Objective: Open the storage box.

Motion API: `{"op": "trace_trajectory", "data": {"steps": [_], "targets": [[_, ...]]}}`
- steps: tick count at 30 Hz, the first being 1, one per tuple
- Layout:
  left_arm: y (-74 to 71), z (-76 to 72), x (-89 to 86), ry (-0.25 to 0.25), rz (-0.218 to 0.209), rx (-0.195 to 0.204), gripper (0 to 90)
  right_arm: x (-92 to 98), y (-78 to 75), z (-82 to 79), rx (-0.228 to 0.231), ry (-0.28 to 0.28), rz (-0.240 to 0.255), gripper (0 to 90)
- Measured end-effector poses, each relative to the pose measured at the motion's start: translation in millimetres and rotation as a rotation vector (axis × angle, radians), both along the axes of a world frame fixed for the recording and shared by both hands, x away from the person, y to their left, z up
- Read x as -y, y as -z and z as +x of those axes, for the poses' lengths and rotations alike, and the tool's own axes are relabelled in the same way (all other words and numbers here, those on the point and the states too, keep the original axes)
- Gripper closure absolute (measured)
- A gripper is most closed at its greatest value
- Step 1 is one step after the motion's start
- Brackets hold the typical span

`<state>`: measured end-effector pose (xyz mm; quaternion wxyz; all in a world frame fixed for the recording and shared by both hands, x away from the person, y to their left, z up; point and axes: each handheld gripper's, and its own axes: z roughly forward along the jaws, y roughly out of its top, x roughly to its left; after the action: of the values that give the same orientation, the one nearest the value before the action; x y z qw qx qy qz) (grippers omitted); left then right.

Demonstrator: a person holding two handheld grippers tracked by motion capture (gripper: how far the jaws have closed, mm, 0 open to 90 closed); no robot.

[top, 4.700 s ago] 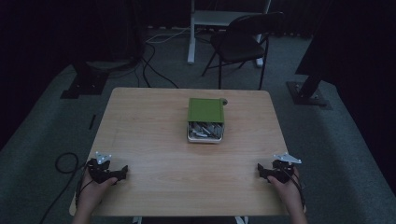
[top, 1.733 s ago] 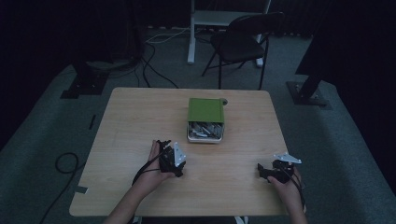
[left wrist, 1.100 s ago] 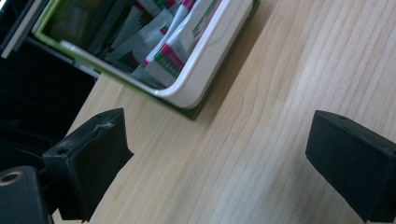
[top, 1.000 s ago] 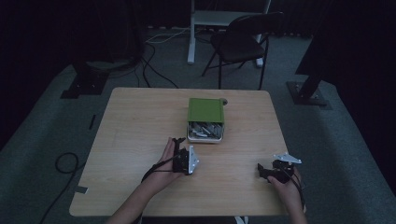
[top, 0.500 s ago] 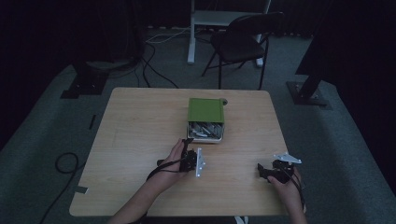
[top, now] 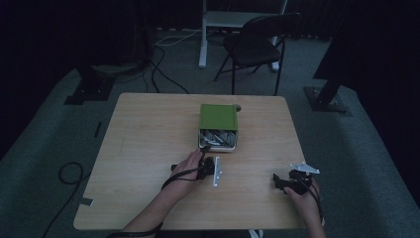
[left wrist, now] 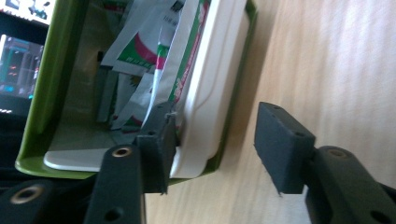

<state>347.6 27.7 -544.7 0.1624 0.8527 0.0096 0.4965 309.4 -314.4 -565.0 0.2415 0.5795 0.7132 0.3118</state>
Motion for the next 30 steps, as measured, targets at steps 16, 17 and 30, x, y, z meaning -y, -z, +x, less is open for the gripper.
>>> {"op": "trace_trajectory", "data": {"steps": [16,17,30], "targets": [[8.2,11.8,3.8,-0.058,0.024,0.073,66.7,0.0,0.0,0.0,0.000,0.000,0.000,11.5],[8.2,11.8,3.8,-0.058,0.024,0.073,67.0,0.0,0.0,0.0,0.000,0.000,0.000,11.5],[7.5,12.4,5.1,-0.038,0.067,0.078,69.5,0.0,0.0,0.0,0.000,0.000,0.000,11.5]]}}
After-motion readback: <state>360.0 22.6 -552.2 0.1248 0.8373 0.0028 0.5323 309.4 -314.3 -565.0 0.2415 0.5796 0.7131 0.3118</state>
